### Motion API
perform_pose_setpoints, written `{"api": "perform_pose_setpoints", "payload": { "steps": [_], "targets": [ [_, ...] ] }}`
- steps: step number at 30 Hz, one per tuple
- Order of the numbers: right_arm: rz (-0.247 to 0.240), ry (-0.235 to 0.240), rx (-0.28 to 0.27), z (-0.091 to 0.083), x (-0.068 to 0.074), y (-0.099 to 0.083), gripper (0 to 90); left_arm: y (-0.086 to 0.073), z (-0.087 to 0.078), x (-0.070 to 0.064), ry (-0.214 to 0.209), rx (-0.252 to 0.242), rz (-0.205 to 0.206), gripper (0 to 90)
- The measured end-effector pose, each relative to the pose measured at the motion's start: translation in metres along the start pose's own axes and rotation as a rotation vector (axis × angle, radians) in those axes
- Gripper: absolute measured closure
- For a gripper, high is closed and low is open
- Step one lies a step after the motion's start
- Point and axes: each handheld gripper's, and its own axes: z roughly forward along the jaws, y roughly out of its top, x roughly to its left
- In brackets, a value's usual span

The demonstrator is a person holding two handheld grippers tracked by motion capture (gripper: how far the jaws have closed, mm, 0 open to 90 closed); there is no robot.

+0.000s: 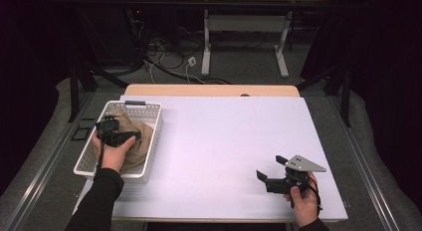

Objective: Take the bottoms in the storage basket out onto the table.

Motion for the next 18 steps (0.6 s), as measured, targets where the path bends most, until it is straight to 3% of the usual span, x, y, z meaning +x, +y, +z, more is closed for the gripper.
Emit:
{"api": "perform_pose_setpoints", "payload": {
  "steps": [7, 18],
  "targets": [
    [0.003, -0.001, 0.0, 0.0, -0.0003, -0.0002, 7.5, -0.0011, 0.0021, -0.0015, 0.01, 0.01, 0.015, 1.5],
    [0.006, 0.0, 0.0, 0.0006, -0.0008, -0.0003, 8.1, -0.0018, 0.0017, 0.0032, -0.023, 0.025, 0.016, 14.5]
  ]
}}
